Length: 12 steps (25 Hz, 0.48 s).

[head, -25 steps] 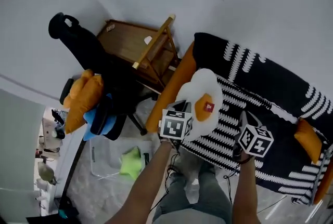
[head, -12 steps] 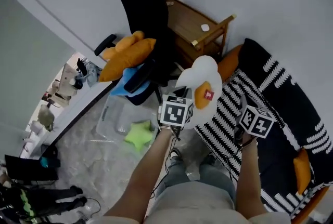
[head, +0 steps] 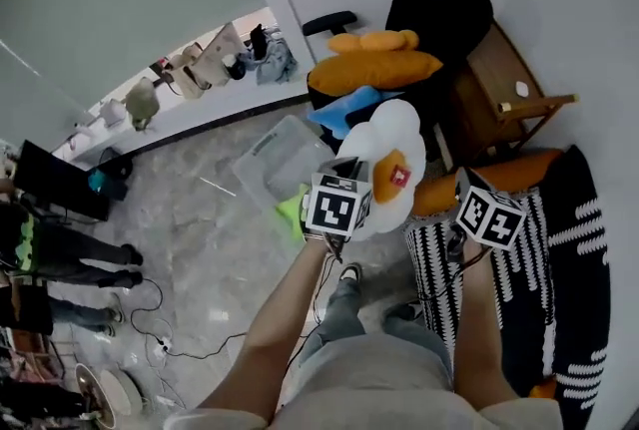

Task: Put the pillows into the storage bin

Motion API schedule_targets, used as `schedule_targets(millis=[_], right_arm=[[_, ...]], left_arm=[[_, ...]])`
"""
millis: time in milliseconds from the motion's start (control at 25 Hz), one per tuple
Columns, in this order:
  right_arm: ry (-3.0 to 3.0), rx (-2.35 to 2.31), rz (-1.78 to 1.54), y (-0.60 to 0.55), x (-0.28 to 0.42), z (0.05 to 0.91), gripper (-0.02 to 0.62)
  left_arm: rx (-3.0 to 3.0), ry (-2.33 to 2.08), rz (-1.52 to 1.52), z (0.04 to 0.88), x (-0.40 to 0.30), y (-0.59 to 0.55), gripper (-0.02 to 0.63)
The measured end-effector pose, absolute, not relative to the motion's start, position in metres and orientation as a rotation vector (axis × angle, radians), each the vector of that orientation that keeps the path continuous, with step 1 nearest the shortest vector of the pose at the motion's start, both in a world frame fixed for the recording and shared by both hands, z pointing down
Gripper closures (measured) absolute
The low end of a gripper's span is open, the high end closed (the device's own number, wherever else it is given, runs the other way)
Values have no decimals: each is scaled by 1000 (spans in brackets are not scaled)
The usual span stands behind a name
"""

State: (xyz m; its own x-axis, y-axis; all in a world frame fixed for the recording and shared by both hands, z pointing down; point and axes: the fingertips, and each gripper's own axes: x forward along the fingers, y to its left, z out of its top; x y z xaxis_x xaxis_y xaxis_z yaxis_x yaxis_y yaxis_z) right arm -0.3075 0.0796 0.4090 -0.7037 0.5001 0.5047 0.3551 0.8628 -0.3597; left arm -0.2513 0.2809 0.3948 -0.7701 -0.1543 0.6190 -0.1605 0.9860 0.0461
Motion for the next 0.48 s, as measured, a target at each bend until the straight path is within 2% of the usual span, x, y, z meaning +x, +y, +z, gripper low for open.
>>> schedule_targets(millis=[480], right_arm=[[-2244,-1028,43,282,-285,413,594]], left_arm=[[-240,-2457,-190,408,-164,475,586]])
